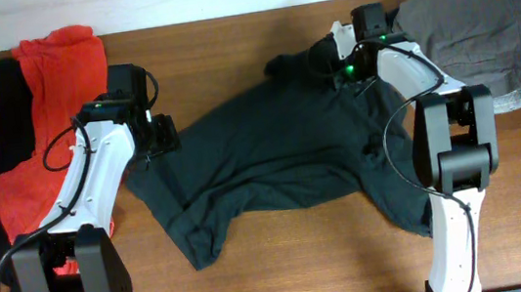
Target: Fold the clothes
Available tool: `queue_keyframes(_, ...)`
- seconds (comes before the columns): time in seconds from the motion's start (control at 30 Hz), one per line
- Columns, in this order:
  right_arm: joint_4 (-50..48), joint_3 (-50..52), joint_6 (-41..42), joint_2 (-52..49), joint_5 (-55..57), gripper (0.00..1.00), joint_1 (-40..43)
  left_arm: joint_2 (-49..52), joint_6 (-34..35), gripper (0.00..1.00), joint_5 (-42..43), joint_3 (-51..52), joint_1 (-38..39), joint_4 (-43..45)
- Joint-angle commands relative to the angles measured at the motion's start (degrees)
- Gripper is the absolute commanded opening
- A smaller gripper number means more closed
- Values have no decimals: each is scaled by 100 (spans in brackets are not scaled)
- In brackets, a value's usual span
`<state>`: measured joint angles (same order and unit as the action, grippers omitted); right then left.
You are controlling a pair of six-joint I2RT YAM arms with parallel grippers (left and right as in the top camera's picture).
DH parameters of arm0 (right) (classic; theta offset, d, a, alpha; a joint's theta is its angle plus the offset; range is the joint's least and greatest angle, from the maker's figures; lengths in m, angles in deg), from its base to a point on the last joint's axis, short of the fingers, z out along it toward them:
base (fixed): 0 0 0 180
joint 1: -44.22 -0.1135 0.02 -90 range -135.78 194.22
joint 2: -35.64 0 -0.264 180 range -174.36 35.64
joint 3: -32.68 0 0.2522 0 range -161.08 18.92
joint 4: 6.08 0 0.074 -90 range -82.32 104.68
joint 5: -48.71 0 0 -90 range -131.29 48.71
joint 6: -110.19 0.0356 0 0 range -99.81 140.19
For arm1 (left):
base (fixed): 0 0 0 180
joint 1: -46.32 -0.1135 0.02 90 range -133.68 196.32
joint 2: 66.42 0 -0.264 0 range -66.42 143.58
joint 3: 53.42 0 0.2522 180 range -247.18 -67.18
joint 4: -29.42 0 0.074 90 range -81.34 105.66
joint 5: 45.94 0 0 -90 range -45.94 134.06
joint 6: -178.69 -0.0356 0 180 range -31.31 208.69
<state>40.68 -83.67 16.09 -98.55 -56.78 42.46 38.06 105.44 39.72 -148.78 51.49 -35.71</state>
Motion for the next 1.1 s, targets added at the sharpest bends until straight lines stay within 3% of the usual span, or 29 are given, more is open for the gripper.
queue_keyframes(0.0,105,-72,238,-238,269,36,503,-35,33,75,164,2,7,-13)
queue_keyframes(0.2,280,-72,308,-238,-136,36,1088,-15,31,74,205,98,7,-70)
queue_keyframes(0.4,345,-72,286,-238,-208,36,1108,319,-111,75,203,269,2,-17)
queue_keyframes(0.7,481,-72,286,-238,-205,36,890,1322,-339,75,188,267,-26,1040)
queue_keyframes(0.93,632,-72,286,-236,-205,36,890,1456,-334,74,-142,267,-68,1547)
queue_keyframes(1.0,667,-72,286,-236,-205,36,890,1456,-337,67,-258,267,-103,1624)
queue_keyframes(1.07,680,-72,289,-236,-208,36,890,1456,-337,50,-361,267,-125,1705)
